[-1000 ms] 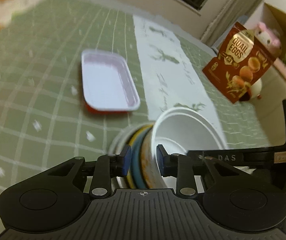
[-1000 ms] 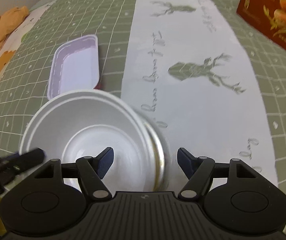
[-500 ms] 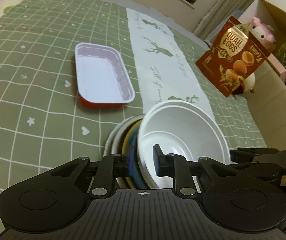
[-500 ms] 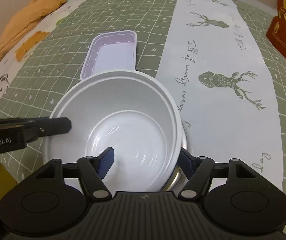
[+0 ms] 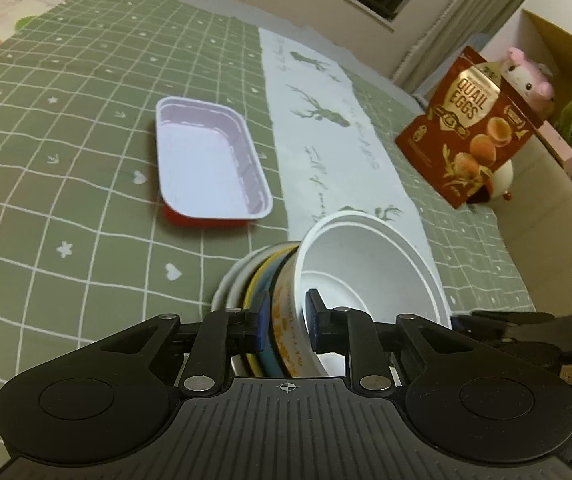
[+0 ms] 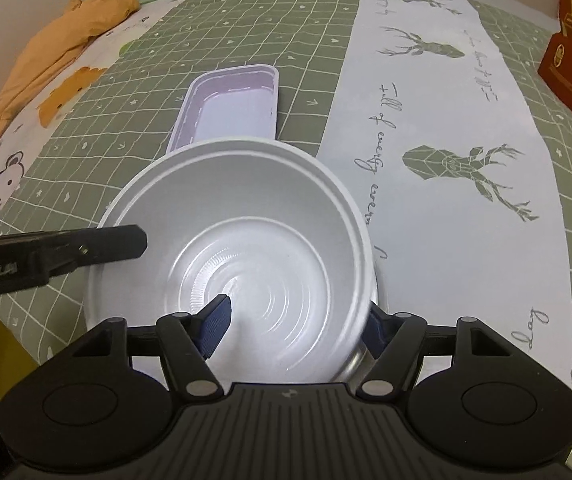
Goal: Organize plates and bowls
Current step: 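Lift the bowl stack with both tools and lower it into the steel bowl, then release the bowl stack and grip the red tray's rim with both tools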
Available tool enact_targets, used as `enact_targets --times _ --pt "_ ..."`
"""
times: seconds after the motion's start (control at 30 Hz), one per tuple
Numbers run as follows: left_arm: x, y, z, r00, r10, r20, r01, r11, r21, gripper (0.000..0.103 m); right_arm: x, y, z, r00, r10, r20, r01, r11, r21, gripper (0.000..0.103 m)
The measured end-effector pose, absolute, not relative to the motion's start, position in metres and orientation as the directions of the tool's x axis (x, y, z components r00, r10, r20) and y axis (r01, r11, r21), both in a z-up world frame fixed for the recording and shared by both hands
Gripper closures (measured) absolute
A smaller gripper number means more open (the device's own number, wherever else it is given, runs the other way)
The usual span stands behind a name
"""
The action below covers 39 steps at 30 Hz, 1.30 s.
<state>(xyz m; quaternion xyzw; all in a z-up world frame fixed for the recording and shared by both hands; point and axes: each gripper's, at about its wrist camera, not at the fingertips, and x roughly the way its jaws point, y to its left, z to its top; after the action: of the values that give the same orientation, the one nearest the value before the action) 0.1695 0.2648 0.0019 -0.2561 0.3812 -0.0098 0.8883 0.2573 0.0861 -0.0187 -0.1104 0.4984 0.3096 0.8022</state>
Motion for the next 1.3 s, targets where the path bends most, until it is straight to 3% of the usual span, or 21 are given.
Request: enact_targets --times 0.23,0.33,0.43,0.5,0.57,0.63,0.83,1.03,1.13,1.3 --pt "0.155 0.279 0.020 0.746 -0.266 -0.610 -0.148 0.827 -0.542 0.082 0.252 0.069 -0.002 0.389 0.397 -0.831 -0.619 0.781 0.083 0.034" --pt "0.156 0.291 0.045 0.757 -0.215 -0.616 -0.188 0.832 -0.521 0.082 0.249 0.062 0.020 0.429 0.409 -0.806 -0.617 0.784 0.069 0.034" --pt "0.162 0.310 0.077 0.818 -0.149 -0.556 -0.209 0.823 -0.528 0.082 0.249 0.063 0.051 0.496 0.405 -0.768 -0.614 0.789 0.020 0.031" --pt "0.170 0.320 0.094 0.859 -0.074 -0.507 -0.218 0.842 -0.493 0.081 0.253 0.069 0.073 0.539 0.388 -0.748 -0.603 0.798 -0.020 0.023" --pt "0.176 0.327 0.095 0.872 0.034 -0.489 -0.272 0.863 -0.425 0.081 0.261 0.077 0.089 0.565 0.370 -0.738 -0.587 0.808 -0.044 0.022" --pt "0.186 0.337 0.081 0.845 0.087 -0.528 -0.341 0.848 -0.405 0.081 0.274 0.086 0.096 0.581 0.348 -0.735 -0.572 0.818 -0.065 0.021" --pt "0.229 0.370 0.023 0.747 0.007 -0.665 -0.400 0.804 -0.440 0.081 0.322 0.135 0.080 0.546 0.265 -0.795 -0.567 0.815 -0.117 0.019" --pt "0.260 0.373 -0.004 0.706 0.035 -0.708 -0.436 0.809 -0.395 0.081 0.370 0.192 0.036 0.348 0.273 -0.897 -0.575 0.818 0.026 0.019" --pt "0.274 0.372 -0.015 0.676 0.065 -0.734 -0.462 0.813 -0.354 0.081 0.386 0.221 0.008 0.339 0.181 -0.923 -0.572 0.819 -0.050 0.019" --pt "0.291 0.373 -0.036 0.651 0.003 -0.759 -0.440 0.816 -0.375 0.081 0.413 0.245 -0.020 0.316 0.110 -0.942 -0.604 0.789 -0.110 0.019"
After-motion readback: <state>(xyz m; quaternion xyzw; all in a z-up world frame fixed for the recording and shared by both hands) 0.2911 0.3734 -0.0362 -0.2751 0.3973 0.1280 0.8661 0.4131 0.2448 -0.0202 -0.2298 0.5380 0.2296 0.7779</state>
